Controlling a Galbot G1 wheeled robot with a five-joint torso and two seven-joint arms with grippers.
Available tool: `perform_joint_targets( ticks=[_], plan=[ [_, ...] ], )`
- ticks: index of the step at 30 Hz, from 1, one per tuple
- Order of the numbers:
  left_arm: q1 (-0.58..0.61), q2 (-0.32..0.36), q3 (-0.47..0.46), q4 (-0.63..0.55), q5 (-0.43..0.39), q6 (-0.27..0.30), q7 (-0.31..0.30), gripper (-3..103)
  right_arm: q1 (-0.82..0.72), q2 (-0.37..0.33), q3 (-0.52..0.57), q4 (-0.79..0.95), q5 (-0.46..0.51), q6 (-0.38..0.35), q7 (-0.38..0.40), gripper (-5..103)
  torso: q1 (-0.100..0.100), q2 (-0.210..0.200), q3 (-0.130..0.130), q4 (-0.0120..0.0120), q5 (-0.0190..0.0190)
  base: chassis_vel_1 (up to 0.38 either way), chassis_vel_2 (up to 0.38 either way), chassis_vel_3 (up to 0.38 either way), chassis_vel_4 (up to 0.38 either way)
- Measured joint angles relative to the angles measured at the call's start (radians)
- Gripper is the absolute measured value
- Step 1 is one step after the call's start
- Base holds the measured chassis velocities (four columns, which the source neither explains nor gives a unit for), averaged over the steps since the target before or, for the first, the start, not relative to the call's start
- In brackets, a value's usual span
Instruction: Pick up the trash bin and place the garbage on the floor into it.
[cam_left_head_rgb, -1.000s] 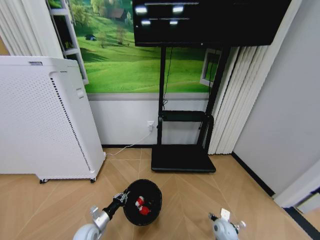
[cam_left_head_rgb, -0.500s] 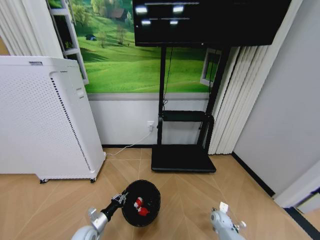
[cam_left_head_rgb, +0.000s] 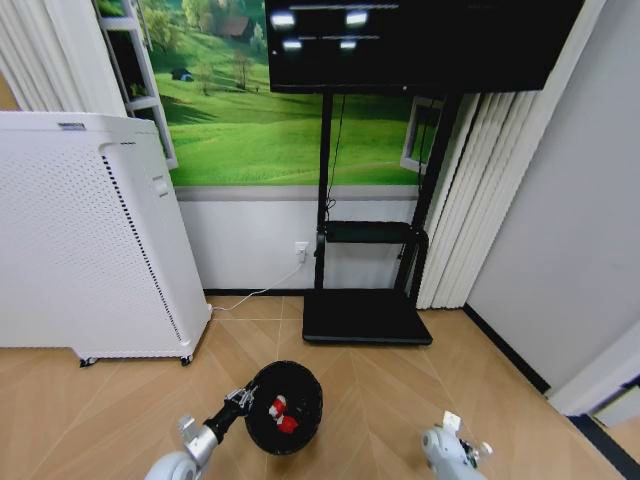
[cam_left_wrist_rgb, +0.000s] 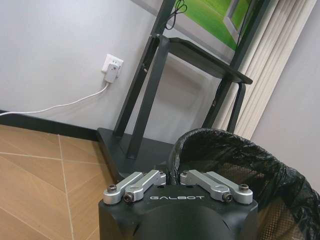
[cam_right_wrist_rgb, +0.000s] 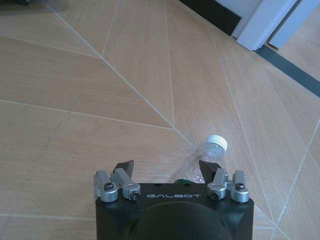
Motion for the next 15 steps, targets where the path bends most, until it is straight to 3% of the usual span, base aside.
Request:
perform_joint_targets(
  ticks=[11, 14, 15],
  plan=[
    [0.006, 0.000, -0.002, -0.007, -0.001, 0.000, 0.000, 7, 0.040, -0.009, -0.002, -0.114, -0.003, 0.023, -0.015, 76, 0.000, 0.000, 0.000, 0.0000, 0.0000, 0.000, 0.000, 0.000, 0.000],
    [0.005, 0.000, -0.003, -0.007, -0.002, -0.001, -0.001, 7, 0.044, -0.008, 0.000, -0.146, 0.003, 0.031, -0.014, 60, 0.000, 0.000, 0.000, -0.0002, 0.0001, 0.000, 0.000, 0.000, 0.000],
    [0.005, 0.000, -0.003, -0.007, -0.002, -0.001, -0.001, 7, 0.044, -0.008, 0.000, -0.146, 0.003, 0.031, -0.014, 60, 0.000, 0.000, 0.000, -0.0002, 0.0001, 0.000, 0.000, 0.000, 0.000]
  ],
)
